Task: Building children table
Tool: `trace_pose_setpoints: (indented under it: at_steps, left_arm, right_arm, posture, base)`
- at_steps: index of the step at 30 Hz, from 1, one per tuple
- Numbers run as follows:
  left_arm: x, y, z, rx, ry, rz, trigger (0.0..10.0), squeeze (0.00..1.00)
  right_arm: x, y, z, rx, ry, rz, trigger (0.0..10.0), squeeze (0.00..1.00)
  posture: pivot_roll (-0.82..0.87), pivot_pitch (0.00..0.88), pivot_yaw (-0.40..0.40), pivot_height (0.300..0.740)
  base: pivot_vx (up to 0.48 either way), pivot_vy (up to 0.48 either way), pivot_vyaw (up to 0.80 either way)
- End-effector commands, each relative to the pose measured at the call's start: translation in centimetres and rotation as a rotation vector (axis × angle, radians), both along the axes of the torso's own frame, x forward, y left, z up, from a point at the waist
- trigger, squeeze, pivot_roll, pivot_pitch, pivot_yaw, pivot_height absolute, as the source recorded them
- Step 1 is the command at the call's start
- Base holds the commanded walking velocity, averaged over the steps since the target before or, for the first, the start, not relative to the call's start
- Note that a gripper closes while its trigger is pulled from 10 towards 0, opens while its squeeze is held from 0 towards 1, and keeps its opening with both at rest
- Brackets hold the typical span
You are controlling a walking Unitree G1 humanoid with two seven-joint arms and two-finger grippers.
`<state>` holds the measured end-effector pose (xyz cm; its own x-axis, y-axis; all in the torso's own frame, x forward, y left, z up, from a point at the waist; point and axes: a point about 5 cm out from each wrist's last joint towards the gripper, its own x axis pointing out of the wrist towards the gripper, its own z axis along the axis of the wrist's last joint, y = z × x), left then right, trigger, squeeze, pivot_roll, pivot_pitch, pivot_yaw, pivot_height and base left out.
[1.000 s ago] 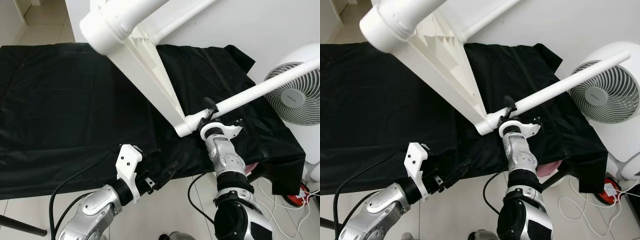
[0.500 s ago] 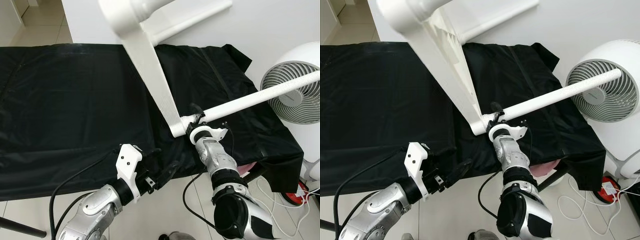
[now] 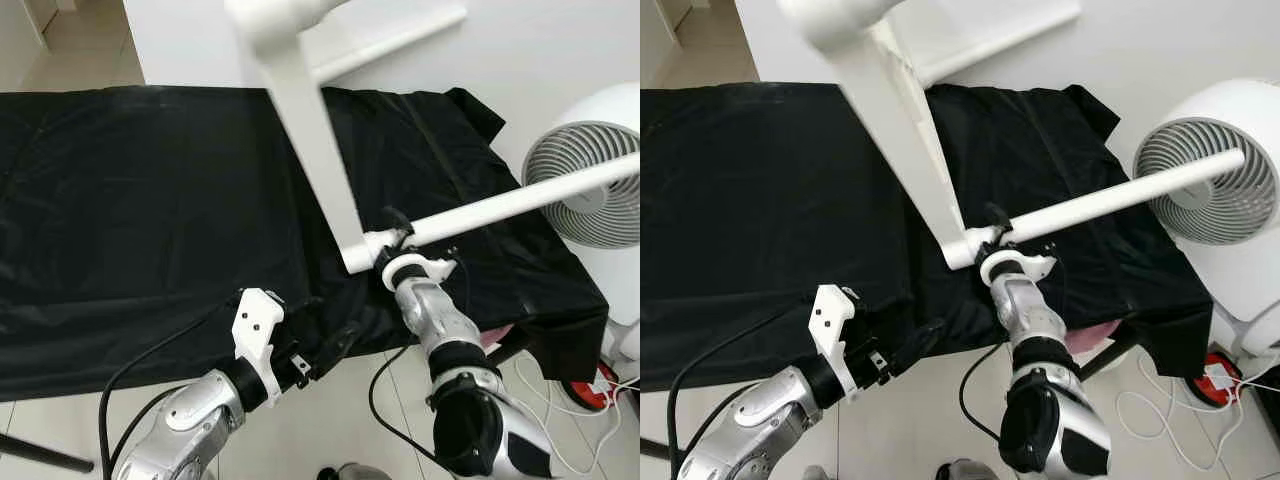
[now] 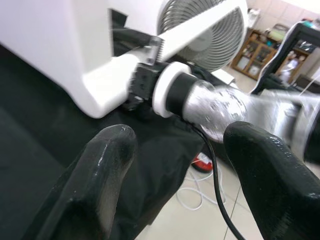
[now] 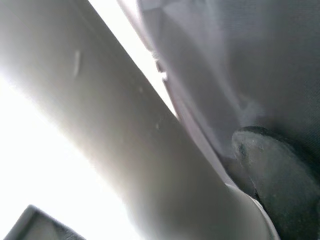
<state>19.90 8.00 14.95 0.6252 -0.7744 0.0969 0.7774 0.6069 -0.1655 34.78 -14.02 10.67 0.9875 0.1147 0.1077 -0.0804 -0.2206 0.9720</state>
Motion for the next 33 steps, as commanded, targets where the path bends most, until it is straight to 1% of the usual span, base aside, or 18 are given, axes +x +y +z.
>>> trace_pose_setpoints:
  at_steps: [1,2,3,5,8,9,10,11,13,16,19,20,21,22,23,26,27,33]
  left_arm:
    - [-0.2,-0.1,0.1,-0.002,0.005,0.004,10.0,0.00]
    - [-0.3,-0.1,0.1,-0.002,0.006,0.003,10.0,0.00]
    - [-0.3,-0.1,0.1,-0.003,0.008,0.001,10.0,0.00]
    - [-0.3,-0.1,0.1,-0.003,0.008,0.001,10.0,0.00]
    - [-0.3,-0.1,0.2,-0.007,0.010,-0.005,10.0,0.00]
    - [-0.3,-0.2,0.2,-0.011,0.014,-0.006,10.0,0.00]
    - [-0.3,-0.2,0.2,-0.011,0.014,-0.006,10.0,0.00]
    - [-0.3,-0.2,0.1,-0.014,0.017,-0.006,10.0,0.00]
    - [-0.3,-0.3,0.1,-0.017,0.021,-0.008,10.0,0.00]
    - [-0.3,-0.3,0.1,-0.017,0.021,-0.008,10.0,0.00]
    - [-0.1,0.1,0.1,0.003,0.014,0.003,10.0,0.00]
    - [-0.1,0.1,0.1,0.003,0.014,0.003,10.0,0.00]
    - [-0.1,0.1,0.2,0.007,0.011,0.004,10.0,0.00]
    - [-0.1,0.1,0.2,0.007,0.011,0.004,10.0,0.00]
    - [-0.1,0.1,0.3,0.009,0.007,0.002,10.0,0.00]
    - [0.0,0.1,0.4,0.010,0.005,0.000,10.0,0.00]
    - [0.0,0.1,0.3,0.021,0.005,-0.008,10.0,0.00]
    - [0.0,0.2,0.2,0.037,0.005,-0.018,10.0,0.00]
  right_arm:
    - [-0.3,0.0,0.2,0.039,-0.045,0.001,10.0,0.00]
    - [-0.5,-0.7,0.6,0.032,-0.083,-0.018,10.0,0.00]
    - [-0.7,-1.6,0.6,0.038,-0.095,-0.049,10.0,0.00]
    - [-0.7,-1.6,0.6,0.038,-0.095,-0.049,10.0,0.00]
    - [-1.5,-4.0,0.7,0.158,-0.151,-0.107,10.0,0.00]
    - [-1.5,-4.5,0.5,0.141,-0.140,-0.122,10.0,0.00]
    - [-1.5,-4.5,0.5,0.141,-0.140,-0.122,10.0,0.00]
    - [-1.5,-4.9,0.3,0.113,-0.125,-0.141,10.0,0.00]
    - [-1.5,-5.3,-0.1,0.109,-0.113,-0.155,10.0,0.00]
    - [-1.5,-5.3,-0.1,0.109,-0.113,-0.155,10.0,0.00]
    - [-1.8,-5.1,0.7,0.050,-0.184,-0.137,10.0,0.00]
    - [-1.8,-5.1,0.7,0.050,-0.184,-0.137,10.0,0.00]
    - [-2.0,-4.8,1.1,0.010,-0.224,-0.116,10.0,0.00]
    - [-2.0,-4.8,1.1,0.010,-0.224,-0.116,10.0,0.00]
    - [-2.3,-4.6,1.6,-0.003,-0.266,-0.096,10.0,0.00]
    - [-2.5,-4.5,1.9,-0.008,-0.295,-0.083,10.0,0.00]
    - [-2.8,-4.7,2.0,0.003,-0.302,-0.099,10.0,1.00]
    - [-3.4,-5.7,1.2,0.021,-0.267,-0.148,10.0,1.00]
  posture:
    - [-0.01,0.109,-0.009,0.740]
    - [-0.01,0.109,-0.009,0.740]
    - [-0.02,0.111,-0.006,0.740]
    - [-0.02,0.111,-0.006,0.740]
    - [-0.02,0.120,0.000,0.740]
    - [-0.03,0.125,0.005,0.740]
    - [-0.03,0.125,0.005,0.740]
    - [-0.03,0.125,0.005,0.740]
    - [-0.03,0.125,0.005,0.740]
    - [-0.03,0.125,0.005,0.740]
    - [-0.03,0.134,0.007,0.740]
    - [-0.03,0.134,0.007,0.740]
    - [-0.02,0.138,0.005,0.740]
    - [-0.02,0.138,0.005,0.740]
    - [-0.02,0.138,0.005,0.740]
    - [-0.02,0.138,0.005,0.740]
    - [-0.02,0.143,0.006,0.740]
    - [-0.03,0.146,0.018,0.740]
  base:
    - [0.000,0.000,0.00]
    - [0.000,0.000,0.00]
    - [0.000,0.000,0.00]
    - [0.000,0.000,0.00]
    - [0.000,0.000,0.00]
    - [0.000,0.000,0.00]
    - [0.000,0.000,0.00]
    - [0.000,0.000,0.00]
    - [0.000,0.000,0.00]
    - [0.000,0.000,0.00]
    - [0.000,0.000,0.00]
    - [0.000,0.000,0.00]
    - [0.000,0.000,0.00]
    - [0.000,0.000,0.00]
    - [0.000,0.000,0.00]
    - [0.000,0.000,0.00]
    - [0.000,0.000,0.00]
    - [0.000,0.000,0.00]
